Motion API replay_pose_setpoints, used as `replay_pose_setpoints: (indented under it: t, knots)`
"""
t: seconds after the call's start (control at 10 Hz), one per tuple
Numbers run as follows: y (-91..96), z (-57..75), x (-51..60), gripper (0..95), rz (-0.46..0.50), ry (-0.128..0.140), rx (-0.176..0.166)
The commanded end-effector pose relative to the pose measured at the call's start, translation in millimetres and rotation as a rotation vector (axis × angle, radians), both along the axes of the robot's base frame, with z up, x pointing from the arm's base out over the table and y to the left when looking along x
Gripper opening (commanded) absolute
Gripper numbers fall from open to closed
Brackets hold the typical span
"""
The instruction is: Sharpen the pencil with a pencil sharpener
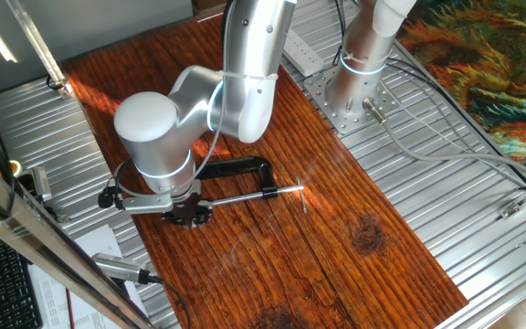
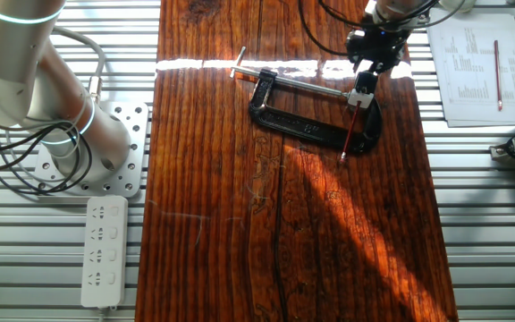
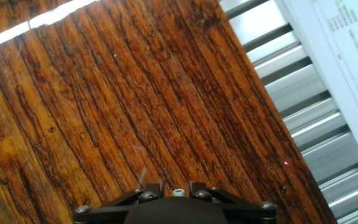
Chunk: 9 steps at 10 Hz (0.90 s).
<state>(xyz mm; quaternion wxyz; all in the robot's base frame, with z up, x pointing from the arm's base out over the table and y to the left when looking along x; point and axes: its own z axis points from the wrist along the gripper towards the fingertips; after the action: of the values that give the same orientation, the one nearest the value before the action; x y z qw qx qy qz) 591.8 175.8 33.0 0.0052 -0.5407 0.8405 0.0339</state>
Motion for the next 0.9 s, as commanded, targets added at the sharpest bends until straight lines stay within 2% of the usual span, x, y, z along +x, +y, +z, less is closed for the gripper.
replay_pose_setpoints:
  t: [0.1,0.4,0.5,0.9]
  knots:
    - [0.9,0.1,0.0,19.0,-0.003,0.000,-0.003]
    - [0.9,-0.8,-0.6,19.0,0.001,0.000,-0.005]
    - [0.8,-2.1,-0.6,0.0,-0.004,0.000,-0.007]
    - [1.1,-5.2,-0.9,0.0,-0.004,0.001,-0.010]
